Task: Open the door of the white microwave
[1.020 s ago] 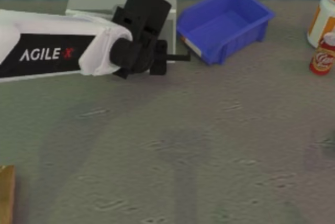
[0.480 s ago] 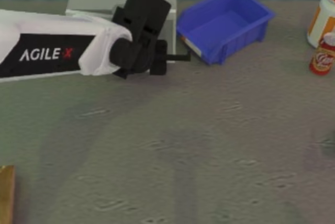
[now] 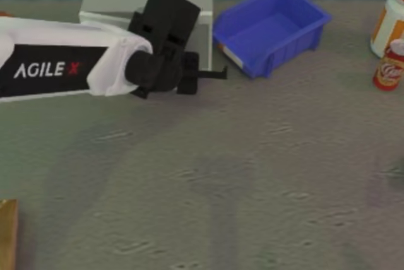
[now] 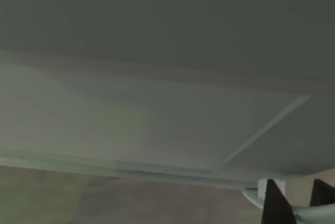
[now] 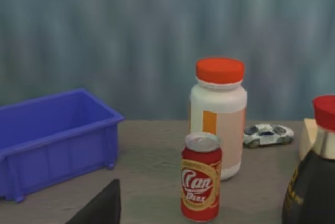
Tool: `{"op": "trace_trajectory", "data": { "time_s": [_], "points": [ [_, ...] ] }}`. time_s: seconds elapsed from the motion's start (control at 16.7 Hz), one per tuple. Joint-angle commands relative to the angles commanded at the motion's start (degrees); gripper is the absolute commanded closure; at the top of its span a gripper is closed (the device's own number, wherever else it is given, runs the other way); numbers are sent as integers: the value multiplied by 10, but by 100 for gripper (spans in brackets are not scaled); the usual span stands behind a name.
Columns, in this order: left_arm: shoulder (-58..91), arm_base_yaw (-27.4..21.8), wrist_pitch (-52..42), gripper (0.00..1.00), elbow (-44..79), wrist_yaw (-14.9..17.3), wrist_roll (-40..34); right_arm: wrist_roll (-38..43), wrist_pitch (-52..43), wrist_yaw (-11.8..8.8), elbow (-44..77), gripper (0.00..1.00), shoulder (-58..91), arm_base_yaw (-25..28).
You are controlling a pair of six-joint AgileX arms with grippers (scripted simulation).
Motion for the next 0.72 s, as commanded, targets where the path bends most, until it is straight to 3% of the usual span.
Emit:
{"op": "trace_trajectory", "data": {
  "time_s": [0.72],
  "points": [
    [-3, 2, 3, 100, -8, 4, 6, 0, 0, 0, 0, 0, 0, 0]
  ]
}}
